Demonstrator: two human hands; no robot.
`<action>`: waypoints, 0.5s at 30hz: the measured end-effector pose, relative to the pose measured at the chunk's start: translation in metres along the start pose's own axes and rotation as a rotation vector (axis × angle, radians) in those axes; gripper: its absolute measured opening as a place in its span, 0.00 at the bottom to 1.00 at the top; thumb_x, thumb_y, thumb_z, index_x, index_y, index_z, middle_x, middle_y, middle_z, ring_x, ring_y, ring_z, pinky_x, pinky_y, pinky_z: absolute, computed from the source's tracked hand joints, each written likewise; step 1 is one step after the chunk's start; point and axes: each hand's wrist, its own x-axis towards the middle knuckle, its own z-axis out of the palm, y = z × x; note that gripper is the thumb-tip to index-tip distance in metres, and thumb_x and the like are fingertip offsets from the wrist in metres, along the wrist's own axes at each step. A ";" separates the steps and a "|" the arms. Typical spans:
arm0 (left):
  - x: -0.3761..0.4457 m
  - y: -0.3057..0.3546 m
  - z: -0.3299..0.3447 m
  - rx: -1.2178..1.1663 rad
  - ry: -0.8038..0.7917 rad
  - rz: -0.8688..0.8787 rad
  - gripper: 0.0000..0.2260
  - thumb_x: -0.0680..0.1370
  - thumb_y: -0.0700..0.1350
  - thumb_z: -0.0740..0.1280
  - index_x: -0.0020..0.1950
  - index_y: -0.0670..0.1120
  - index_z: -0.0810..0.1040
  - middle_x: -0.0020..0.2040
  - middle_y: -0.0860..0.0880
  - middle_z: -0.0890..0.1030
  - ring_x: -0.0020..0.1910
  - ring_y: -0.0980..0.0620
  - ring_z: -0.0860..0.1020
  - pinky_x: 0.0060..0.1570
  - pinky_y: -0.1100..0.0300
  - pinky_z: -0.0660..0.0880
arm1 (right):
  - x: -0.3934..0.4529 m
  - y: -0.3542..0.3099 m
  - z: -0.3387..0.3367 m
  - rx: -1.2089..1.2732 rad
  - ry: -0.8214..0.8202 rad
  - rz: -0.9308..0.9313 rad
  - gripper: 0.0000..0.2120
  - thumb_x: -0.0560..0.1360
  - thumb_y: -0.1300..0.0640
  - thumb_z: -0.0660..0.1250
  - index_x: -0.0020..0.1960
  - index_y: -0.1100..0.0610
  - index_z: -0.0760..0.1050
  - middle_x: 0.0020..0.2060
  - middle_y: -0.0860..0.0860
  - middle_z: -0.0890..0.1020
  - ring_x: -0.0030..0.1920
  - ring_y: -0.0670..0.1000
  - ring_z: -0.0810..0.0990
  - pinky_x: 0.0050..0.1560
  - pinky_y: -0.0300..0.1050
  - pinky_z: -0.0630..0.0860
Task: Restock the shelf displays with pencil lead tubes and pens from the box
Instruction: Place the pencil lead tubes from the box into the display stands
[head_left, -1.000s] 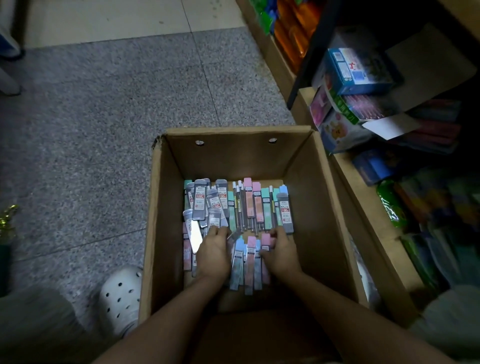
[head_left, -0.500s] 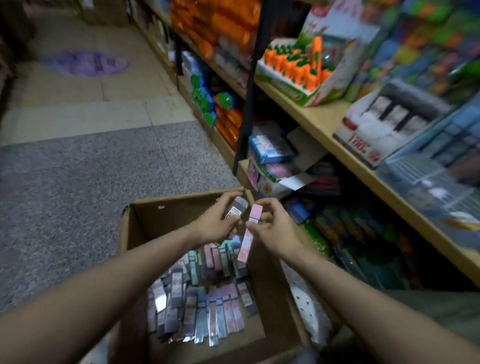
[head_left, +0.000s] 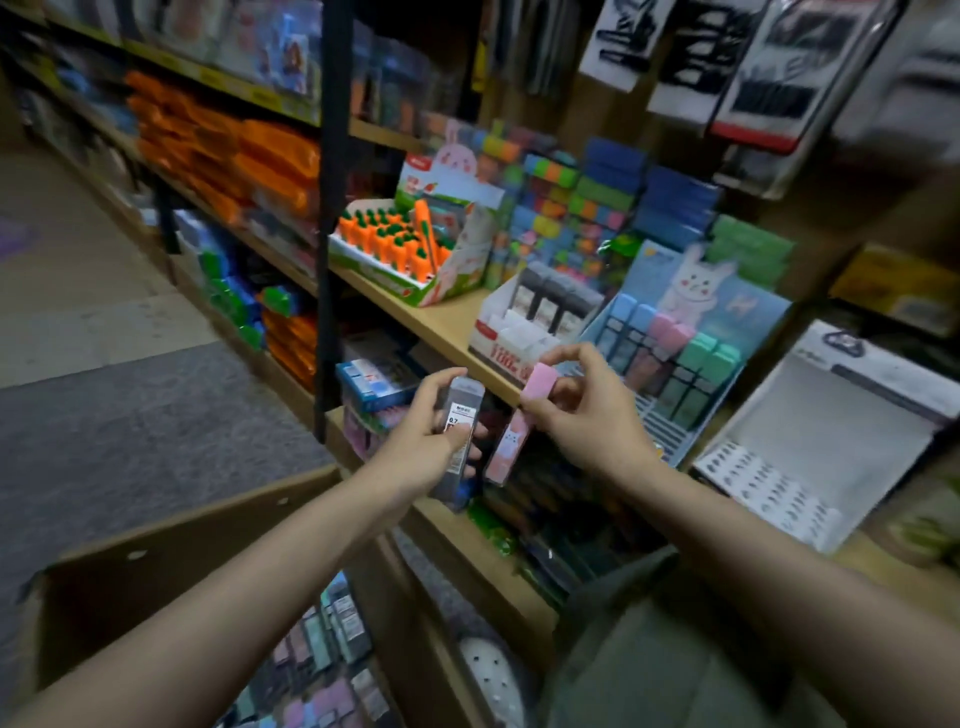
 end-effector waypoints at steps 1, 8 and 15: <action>0.004 0.002 0.003 0.007 -0.017 0.000 0.23 0.81 0.36 0.60 0.66 0.62 0.66 0.51 0.43 0.81 0.43 0.50 0.80 0.37 0.60 0.79 | 0.002 -0.002 -0.013 -0.029 0.020 -0.008 0.16 0.73 0.57 0.73 0.51 0.43 0.68 0.36 0.50 0.84 0.38 0.46 0.84 0.43 0.51 0.81; 0.024 0.007 0.023 -0.042 -0.079 0.041 0.24 0.81 0.36 0.61 0.69 0.62 0.65 0.48 0.45 0.81 0.39 0.53 0.81 0.38 0.60 0.78 | 0.037 -0.012 -0.112 -0.255 0.286 -0.061 0.17 0.71 0.57 0.76 0.52 0.50 0.70 0.38 0.45 0.81 0.38 0.39 0.82 0.43 0.45 0.82; 0.029 -0.001 0.024 -0.082 -0.085 0.020 0.22 0.81 0.35 0.61 0.64 0.62 0.69 0.48 0.44 0.81 0.41 0.52 0.81 0.40 0.58 0.79 | 0.060 0.006 -0.135 -0.600 0.356 -0.109 0.16 0.70 0.57 0.76 0.48 0.53 0.69 0.39 0.47 0.81 0.37 0.45 0.81 0.38 0.43 0.79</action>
